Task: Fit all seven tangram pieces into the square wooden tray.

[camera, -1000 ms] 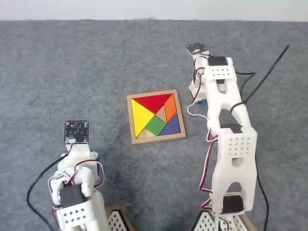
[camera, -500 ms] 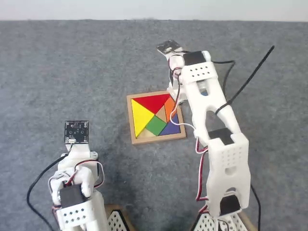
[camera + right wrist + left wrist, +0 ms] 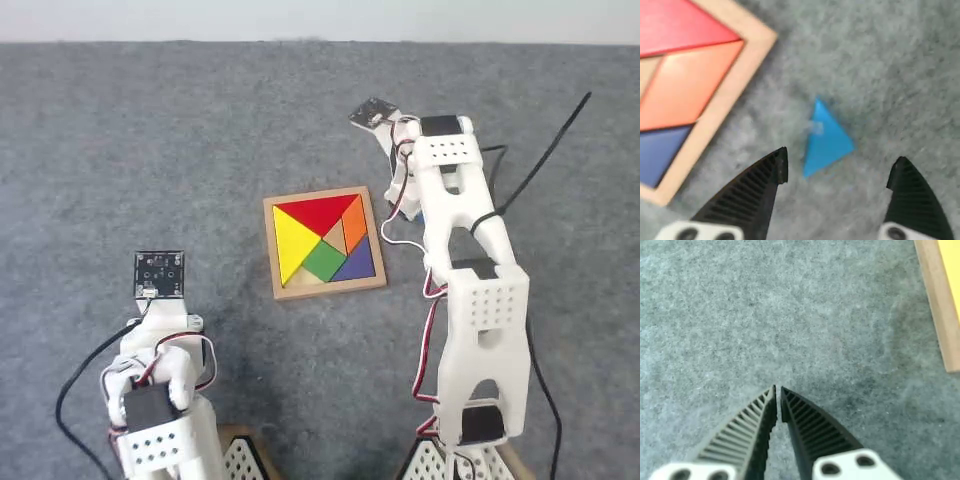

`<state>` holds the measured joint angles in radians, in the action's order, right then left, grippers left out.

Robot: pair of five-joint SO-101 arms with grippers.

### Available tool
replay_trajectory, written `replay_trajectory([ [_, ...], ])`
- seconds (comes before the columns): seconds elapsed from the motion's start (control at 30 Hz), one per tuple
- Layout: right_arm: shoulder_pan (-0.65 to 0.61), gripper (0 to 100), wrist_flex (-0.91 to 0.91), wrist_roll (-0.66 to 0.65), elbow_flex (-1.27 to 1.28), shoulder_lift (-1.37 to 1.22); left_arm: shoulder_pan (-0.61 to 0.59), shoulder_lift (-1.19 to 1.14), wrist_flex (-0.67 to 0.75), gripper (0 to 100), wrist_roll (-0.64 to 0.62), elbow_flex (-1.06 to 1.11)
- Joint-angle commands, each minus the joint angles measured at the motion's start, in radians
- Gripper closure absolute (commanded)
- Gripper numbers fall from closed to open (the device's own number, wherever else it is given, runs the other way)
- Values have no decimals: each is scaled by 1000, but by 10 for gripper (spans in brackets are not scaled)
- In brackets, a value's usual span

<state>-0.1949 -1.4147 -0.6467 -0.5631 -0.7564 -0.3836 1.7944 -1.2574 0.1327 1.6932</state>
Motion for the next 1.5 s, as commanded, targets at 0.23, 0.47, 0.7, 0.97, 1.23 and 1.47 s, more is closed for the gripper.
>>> replay_trajectory([
  [0.23,19,674,105,-52,-57,-36,-3,18,-5,985,9,-8],
  [0.47,25,684,104,-48,-55,-74,-3,18,-5,985,9,-8],
  [0.7,25,786,104,-48,-55,-108,-3,18,-5,985,9,-8],
  [0.97,25,790,102,-20,-57,-99,-3,18,-5,985,9,-8],
  [1.23,-1,790,13,-2,-57,50,-3,18,-5,985,9,-8],
  [1.47,-111,790,-84,34,-54,177,-3,18,-5,985,9,-8],
])
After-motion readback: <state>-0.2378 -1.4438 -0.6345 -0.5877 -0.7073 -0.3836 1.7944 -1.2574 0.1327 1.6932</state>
